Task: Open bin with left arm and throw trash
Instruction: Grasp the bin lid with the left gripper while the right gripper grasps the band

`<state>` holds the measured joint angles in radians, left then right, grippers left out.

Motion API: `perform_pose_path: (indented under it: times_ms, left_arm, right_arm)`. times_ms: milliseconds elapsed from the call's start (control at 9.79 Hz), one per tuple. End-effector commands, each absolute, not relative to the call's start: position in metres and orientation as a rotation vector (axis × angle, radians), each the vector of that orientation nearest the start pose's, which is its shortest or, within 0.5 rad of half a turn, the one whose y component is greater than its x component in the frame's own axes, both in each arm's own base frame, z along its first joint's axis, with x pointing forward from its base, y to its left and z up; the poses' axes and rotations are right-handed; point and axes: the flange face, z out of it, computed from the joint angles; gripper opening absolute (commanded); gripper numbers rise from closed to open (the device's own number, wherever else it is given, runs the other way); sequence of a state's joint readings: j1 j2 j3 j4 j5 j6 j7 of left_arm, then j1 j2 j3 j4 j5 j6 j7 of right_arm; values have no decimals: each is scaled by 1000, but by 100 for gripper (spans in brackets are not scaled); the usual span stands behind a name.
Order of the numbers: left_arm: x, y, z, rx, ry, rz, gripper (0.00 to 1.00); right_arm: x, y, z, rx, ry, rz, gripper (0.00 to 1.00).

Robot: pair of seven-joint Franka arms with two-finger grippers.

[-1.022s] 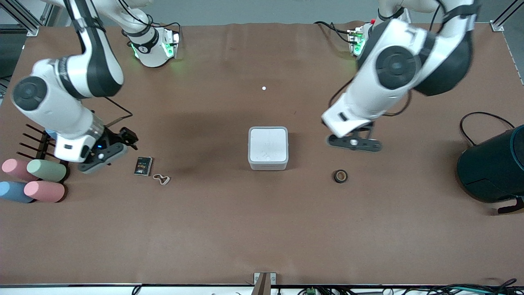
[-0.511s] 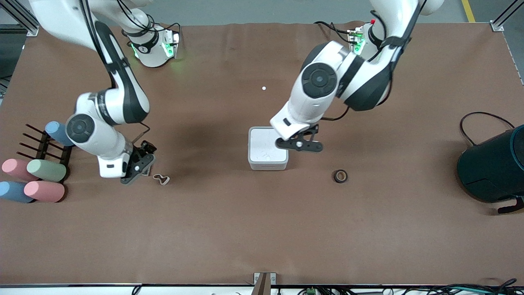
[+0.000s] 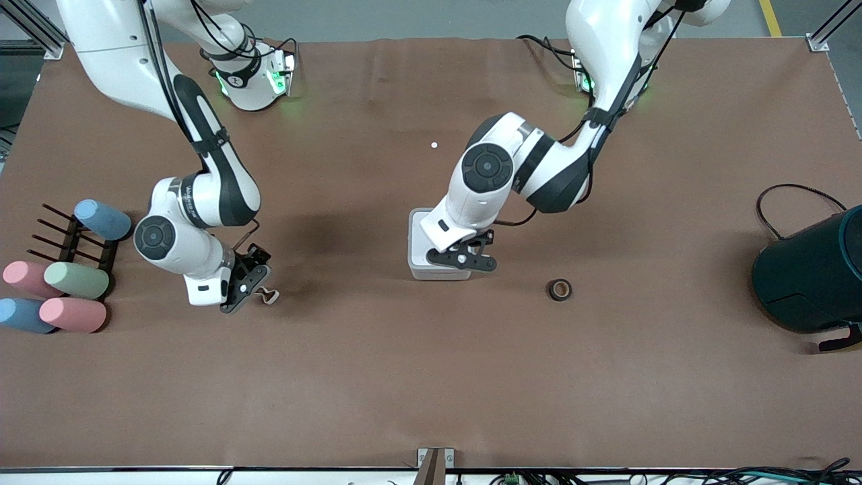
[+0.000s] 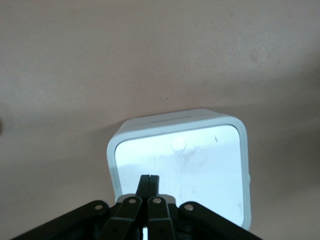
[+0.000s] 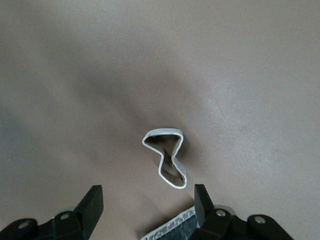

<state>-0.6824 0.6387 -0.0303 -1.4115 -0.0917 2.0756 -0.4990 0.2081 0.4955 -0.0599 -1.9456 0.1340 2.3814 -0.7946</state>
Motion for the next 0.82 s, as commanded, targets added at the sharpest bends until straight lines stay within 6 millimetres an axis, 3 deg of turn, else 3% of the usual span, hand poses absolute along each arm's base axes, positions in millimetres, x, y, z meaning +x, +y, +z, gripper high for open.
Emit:
perform_pose_path:
  times_ms: [0,307,715]
  left_arm:
    - [548,-488,321,-3203,313,0,0]
    - [555,-495,329,-3262,296,-133,0]
    - [551,-504,300,-3253,311,-117,0]
  right_arm:
    - [614,97,213,-2778,-1283,28,73]
    - [619,102,206,-2790,-1304,-19,70]
    - [627,104,188,-2772,-1381,-54,66]
